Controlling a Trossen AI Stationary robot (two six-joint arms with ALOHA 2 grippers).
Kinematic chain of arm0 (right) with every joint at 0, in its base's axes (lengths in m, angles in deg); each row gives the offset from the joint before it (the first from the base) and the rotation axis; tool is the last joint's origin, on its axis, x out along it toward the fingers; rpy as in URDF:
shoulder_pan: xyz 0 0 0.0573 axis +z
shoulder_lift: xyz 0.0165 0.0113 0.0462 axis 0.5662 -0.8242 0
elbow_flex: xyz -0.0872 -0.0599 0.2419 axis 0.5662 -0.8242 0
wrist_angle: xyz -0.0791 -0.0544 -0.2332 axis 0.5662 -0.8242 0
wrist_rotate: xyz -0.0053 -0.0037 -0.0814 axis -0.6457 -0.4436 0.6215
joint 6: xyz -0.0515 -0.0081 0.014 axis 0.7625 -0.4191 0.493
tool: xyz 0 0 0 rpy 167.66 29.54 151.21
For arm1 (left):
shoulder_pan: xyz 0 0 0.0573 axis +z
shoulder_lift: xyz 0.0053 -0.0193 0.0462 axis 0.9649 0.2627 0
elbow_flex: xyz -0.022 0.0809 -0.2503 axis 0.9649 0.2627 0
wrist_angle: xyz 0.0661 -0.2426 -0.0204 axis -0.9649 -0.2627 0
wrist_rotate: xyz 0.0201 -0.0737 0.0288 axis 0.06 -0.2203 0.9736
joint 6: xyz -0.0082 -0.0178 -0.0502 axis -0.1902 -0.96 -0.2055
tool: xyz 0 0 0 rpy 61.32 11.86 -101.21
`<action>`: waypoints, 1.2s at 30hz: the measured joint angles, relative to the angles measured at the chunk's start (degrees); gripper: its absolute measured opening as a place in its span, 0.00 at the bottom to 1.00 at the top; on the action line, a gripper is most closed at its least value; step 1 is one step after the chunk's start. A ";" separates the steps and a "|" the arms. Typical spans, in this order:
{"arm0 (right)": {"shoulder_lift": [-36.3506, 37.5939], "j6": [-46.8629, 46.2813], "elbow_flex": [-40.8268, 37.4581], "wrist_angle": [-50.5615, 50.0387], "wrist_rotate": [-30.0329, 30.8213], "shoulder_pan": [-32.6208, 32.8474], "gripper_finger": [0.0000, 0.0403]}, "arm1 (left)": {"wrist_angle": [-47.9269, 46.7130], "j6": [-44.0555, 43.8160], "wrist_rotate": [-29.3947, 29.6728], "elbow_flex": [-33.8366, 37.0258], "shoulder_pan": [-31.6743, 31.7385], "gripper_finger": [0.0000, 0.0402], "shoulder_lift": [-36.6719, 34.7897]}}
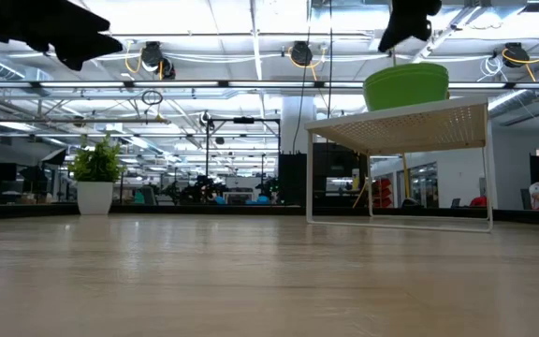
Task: Pick & Place Mini bowls
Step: Adjust the green bowls on the shelf
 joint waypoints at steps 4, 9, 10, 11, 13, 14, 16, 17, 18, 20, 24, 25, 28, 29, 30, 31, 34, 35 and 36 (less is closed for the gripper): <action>6.74 3.31 -9.36 17.76 -0.06 4.21 0.00 | 0.27 1.89 7.96 -0.02 0.04 0.63 -0.33; 13.69 7.66 -28.25 48.69 -0.25 8.81 0.00 | 0.14 0.52 10.62 -0.02 0.04 0.63 -0.31; 14.60 8.65 -32.01 53.85 -0.35 9.69 0.00 | -0.11 -0.43 10.36 -0.02 0.04 0.63 -0.31; 15.40 9.68 -35.74 58.50 -0.80 10.47 0.00 | -0.77 -0.97 9.41 -0.04 0.04 0.63 -0.31; 16.47 11.84 -42.41 66.74 -2.95 11.79 0.00 | -2.25 -0.96 5.86 -0.02 0.04 0.63 -0.28; 16.85 12.50 -45.65 70.88 -3.53 12.52 0.00 | -2.57 -0.86 3.48 0.07 0.04 0.63 -0.23; 17.41 13.72 -51.40 78.22 -4.35 13.91 0.00 | -2.44 -0.81 -0.77 0.72 0.04 0.63 -0.22; 17.53 14.24 -53.92 81.59 -4.46 14.59 0.00 | -2.47 -0.47 -2.36 1.05 0.02 0.63 -0.22; 17.73 14.54 -55.98 84.89 -4.42 15.16 0.00 | -2.51 -0.13 -3.20 1.39 0.02 0.63 -0.24; 18.56 14.99 -59.74 89.05 -4.27 16.20 0.00 | -2.53 0.57 -3.25 2.02 0.04 0.63 -0.34; 20.58 15.35 -66.37 93.53 0.63 18.00 0.00 | -2.60 0.38 -1.24 3.37 0.04 0.63 -1.74; 21.20 15.46 -67.82 94.48 1.90 18.29 0.00 | -2.74 0.30 -1.24 3.66 0.04 0.63 -2.41; 23.41 16.35 -71.83 97.78 3.10 18.51 0.00 | -3.08 0.17 -2.08 5.00 0.04 0.63 -4.95; 24.24 16.62 -73.18 99.68 3.04 18.51 0.00 | -3.07 0.15 -2.45 5.66 0.04 0.63 -5.91; 24.99 16.70 -74.16 100.82 2.91 18.51 0.00 | -3.26 0.22 -2.63 6.53 0.04 0.63 -7.06; 25.76 16.86 -75.19 102.11 2.89 18.51 0.00 | -3.40 0.26 -2.97 7.42 0.04 0.63 -8.25; 28.04 19.20 -77.22 104.00 2.86 18.51 0.00 | -3.15 -0.23 -3.48 10.40 0.04 0.63 -11.84; 28.64 19.88 -77.66 104.66 2.83 18.51 0.00 | -3.39 -0.59 -3.50 11.21 0.04 0.63 -13.07; 29.38 20.40 -77.78 104.21 2.82 18.51 0.00 | -3.44 -0.69 -3.48 11.68 0.04 0.63 -14.08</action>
